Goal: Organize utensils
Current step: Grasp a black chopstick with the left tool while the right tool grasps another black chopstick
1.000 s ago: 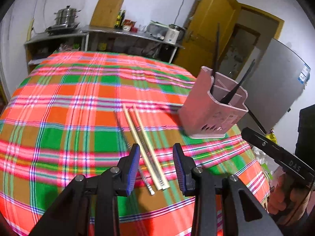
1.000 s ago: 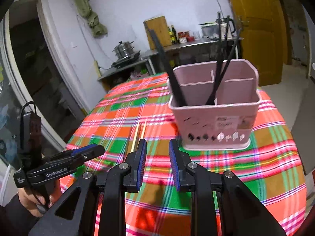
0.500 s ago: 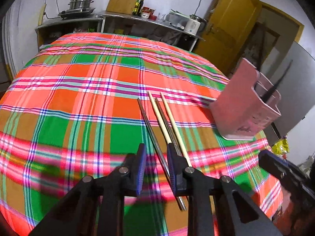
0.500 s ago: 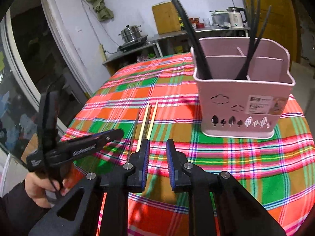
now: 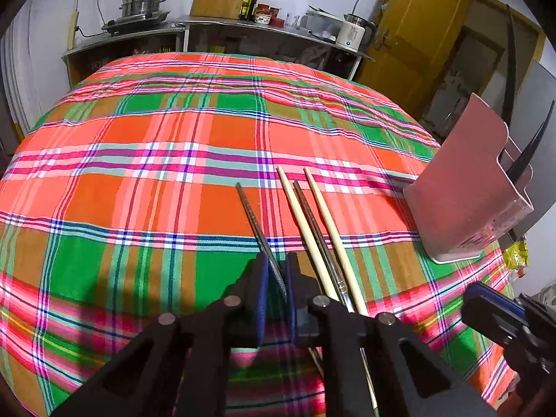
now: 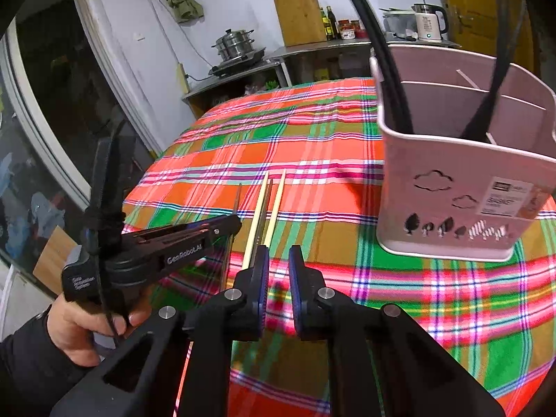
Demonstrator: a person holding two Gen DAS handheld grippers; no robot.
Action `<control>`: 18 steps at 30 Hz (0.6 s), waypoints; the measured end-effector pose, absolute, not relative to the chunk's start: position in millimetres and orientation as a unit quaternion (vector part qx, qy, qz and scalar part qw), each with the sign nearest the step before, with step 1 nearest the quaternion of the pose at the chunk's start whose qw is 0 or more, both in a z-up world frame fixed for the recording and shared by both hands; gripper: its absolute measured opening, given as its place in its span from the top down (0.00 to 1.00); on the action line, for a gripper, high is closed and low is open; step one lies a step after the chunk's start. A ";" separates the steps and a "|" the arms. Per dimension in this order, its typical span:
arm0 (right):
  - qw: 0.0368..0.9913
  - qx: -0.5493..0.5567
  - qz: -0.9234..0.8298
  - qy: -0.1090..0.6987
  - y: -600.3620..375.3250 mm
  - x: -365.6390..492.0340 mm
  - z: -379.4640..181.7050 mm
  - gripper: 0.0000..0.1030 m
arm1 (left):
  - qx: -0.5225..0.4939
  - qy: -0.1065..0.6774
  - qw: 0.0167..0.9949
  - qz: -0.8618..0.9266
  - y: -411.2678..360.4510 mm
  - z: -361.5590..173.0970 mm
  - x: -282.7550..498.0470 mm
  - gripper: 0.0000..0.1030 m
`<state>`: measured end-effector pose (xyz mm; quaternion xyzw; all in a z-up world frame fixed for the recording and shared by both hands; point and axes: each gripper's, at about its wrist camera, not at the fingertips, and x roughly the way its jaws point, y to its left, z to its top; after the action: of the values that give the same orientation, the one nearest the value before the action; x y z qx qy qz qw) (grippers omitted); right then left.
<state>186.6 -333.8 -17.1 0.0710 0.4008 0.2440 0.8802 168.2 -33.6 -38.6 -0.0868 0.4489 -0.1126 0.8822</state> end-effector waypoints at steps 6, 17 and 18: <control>0.874 0.054 0.259 0.406 -308.6 207.4 -20.8 0.92 | -0.087 0.448 0.885 -0.096 -13.0 -38.4 166.2 0.93; 0.859 0.026 0.264 0.437 -267.4 256.1 -48.0 0.95 | -0.116 0.443 0.884 -0.089 21.0 -42.1 160.3 0.93; 0.858 0.025 0.263 0.441 -266.0 259.1 -50.6 0.95 | -0.118 0.443 0.884 -0.091 21.6 -42.2 160.5 0.93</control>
<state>259.1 -266.0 -50.6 0.0251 0.4409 0.2629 0.8578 160.5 21.6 -42.2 -0.1180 0.4431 -0.0908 0.8840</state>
